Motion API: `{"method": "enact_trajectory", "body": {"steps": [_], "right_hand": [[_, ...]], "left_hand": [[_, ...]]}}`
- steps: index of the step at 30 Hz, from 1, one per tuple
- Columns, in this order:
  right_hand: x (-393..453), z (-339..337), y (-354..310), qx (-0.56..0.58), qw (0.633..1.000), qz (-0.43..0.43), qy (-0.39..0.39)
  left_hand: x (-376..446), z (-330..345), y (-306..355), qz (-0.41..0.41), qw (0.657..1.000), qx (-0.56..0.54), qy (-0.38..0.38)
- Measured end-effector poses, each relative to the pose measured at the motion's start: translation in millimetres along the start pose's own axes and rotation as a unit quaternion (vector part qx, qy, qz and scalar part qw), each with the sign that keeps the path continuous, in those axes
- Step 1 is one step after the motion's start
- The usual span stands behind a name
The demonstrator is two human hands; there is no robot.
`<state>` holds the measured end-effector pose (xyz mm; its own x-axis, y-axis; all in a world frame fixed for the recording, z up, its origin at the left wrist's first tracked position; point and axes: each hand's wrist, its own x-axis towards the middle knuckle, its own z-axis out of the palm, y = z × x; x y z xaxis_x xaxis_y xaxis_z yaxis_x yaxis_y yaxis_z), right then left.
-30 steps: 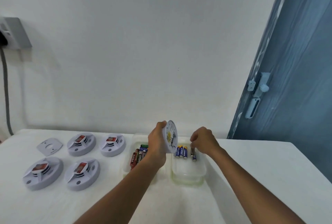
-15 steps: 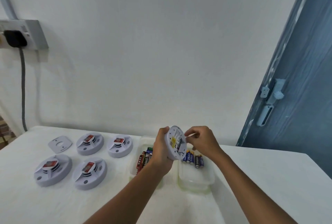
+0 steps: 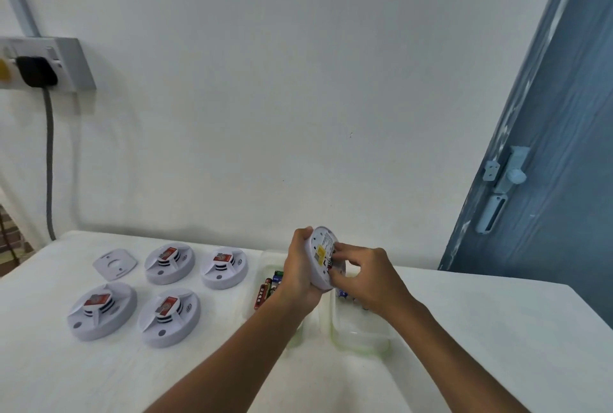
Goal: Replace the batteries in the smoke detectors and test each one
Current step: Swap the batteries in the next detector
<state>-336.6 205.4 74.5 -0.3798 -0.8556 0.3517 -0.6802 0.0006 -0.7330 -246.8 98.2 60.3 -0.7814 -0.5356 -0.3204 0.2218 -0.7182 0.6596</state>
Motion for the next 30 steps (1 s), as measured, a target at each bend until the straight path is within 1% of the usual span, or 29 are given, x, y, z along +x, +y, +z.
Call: {"method": "enact_trajectory", "body": {"steps": [2, 6, 7, 9, 11, 13, 14, 16, 18, 19, 20, 21, 23, 25, 27, 30], "right_hand": [[-2.6, 1.1, -4.4, -0.023, 1.0, -0.019, -0.008], [-6.9, 6.1, -7.7, -0.024, 0.999, -0.018, 0.018], [-7.3, 6.8, -7.4, -0.03, 0.999, -0.035, 0.011], [-7.3, 5.0, -6.4, -0.058, 0.993, -0.103, -0.014], [-5.6, 0.4, -2.1, -0.106, 0.979, -0.169, -0.049], [-2.8, -4.3, 4.0, -0.138, 0.967, -0.203, -0.072], [-1.8, -5.2, 6.1, -0.128, 0.969, -0.202, -0.071], [1.3, -5.8, 8.0, -0.038, 0.988, -0.145, -0.035], [8.5, -6.8, 10.8, 0.042, 0.997, -0.043, 0.046], [13.2, -7.7, 16.7, 0.055, 0.995, 0.015, 0.08], [17.4, -8.8, 23.1, 0.045, 0.992, 0.076, 0.087], [20.7, -8.8, 30.3, 0.016, 0.989, 0.135, 0.064], [20.8, -1.6, 40.1, -0.078, 0.972, 0.218, -0.029], [18.1, 10.1, 42.5, -0.139, 0.955, 0.241, -0.102], [16.6, 20.2, 42.5, -0.128, 0.945, 0.265, -0.142], [17.6, 27.2, 42.8, -0.12, 0.934, 0.292, -0.167]], "left_hand": [[-1.4, -1.7, 3.3, -0.016, 1.0, 0.011, -0.003], [-7.8, -3.1, 9.1, -0.059, 0.998, 0.0, -0.001], [-9.1, -3.7, 10.4, -0.066, 0.998, -0.009, 0.003], [-12.9, -4.3, 13.6, -0.082, 0.995, -0.047, 0.003], [-14.8, -5.2, 16.2, -0.095, 0.992, -0.081, -0.007], [-15.2, -6.1, 15.1, -0.103, 0.99, -0.101, -0.01], [-14.9, -6.9, 13.5, -0.105, 0.988, -0.111, -0.017], [-13.9, -7.6, 11.0, -0.1, 0.987, -0.119, -0.027], [-13.1, -9.3, 11.6, -0.08, 0.992, -0.095, -0.015], [-12.8, -10.6, 12.7, -0.07, 0.994, -0.081, 0.0], [-12.6, -12.3, 14.0, -0.062, 0.995, -0.074, 0.012], [-13.0, -14.0, 15.2, -0.057, 0.995, -0.075, 0.02], [-15.0, -18.4, 16.8, -0.055, 0.995, -0.079, 0.023], [-17.2, -21.9, 17.7, -0.055, 0.995, -0.086, 0.018], [-19.4, -24.4, 18.1, -0.054, 0.994, -0.096, 0.015], [-23.2, -28.4, 18.7, -0.053, 0.994, -0.096, 0.012]]}}
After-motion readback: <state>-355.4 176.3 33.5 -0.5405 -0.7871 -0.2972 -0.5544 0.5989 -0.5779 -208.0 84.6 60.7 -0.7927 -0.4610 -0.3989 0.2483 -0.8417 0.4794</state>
